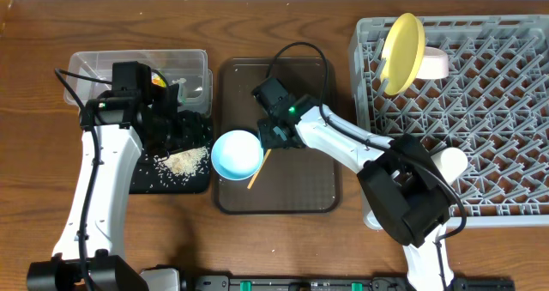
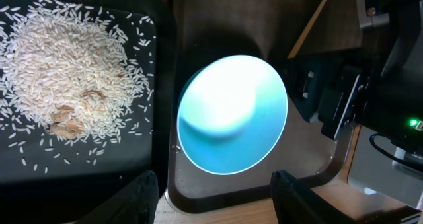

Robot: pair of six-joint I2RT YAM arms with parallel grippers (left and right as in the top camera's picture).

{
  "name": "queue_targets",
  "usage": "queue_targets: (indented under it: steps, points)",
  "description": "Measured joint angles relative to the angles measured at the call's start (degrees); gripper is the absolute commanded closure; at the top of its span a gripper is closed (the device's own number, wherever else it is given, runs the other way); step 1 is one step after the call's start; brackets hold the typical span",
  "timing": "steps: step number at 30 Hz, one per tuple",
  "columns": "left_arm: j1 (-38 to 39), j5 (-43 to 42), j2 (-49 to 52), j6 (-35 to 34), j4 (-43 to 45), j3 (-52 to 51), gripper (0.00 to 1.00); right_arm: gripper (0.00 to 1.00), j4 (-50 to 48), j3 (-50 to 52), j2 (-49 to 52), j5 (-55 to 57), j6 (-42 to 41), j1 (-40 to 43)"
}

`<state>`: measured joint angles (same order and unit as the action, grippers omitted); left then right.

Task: Sort waste into correct bins and load items into the dishwasher rack
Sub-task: 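Return the right gripper to the tray and grasp the second chopstick, then carry the second chopstick into the rack and release it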

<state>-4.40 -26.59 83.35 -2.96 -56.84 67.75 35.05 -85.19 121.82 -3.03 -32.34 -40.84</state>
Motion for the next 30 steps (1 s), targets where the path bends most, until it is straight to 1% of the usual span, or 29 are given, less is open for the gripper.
queue_targets:
  steps: [3,5,10,12,15,16,20,25,27,30]
  points:
    - [0.0,0.0,0.0,0.0,0.0,0.0,0.42,0.76,2.49,-0.22,0.0,1.73,-0.44,0.0]
    - [0.0,0.0,0.0,0.0,-0.02,0.0,0.42,0.8,5.14,-0.37,-0.02,3.15,-0.7,0.0]
    - [0.0,0.0,0.0,0.0,-0.02,0.0,0.42,0.88,10.75,-0.76,-0.07,5.7,-0.83,0.2]
    - [0.0,0.0,0.0,0.0,-0.02,0.0,0.42,0.89,11.93,-0.9,-0.07,6.1,-0.98,0.39]
    - [0.0,0.0,0.0,0.0,-0.02,0.0,0.42,0.98,12.72,-0.92,-0.07,6.34,-1.01,0.96]
    - [0.0,0.0,0.0,0.0,0.0,0.0,0.42,0.99,12.81,-0.92,-0.07,6.25,-0.79,1.16]
    - [0.0,0.0,0.0,0.0,-0.02,0.0,0.42,0.99,12.96,-0.94,-0.39,4.5,0.24,2.45]
    - [0.0,0.0,0.0,0.0,-0.02,0.0,0.42,0.99,15.02,-0.35,-2.49,2.36,4.24,5.53]
    - [0.0,0.0,0.0,0.0,-0.04,0.0,0.42,0.99,16.63,-0.13,-4.85,1.81,5.95,6.82]
    - [0.0,0.0,0.0,0.0,-0.02,0.0,0.42,0.99,19.04,-0.09,-11.23,1.38,9.09,9.4]
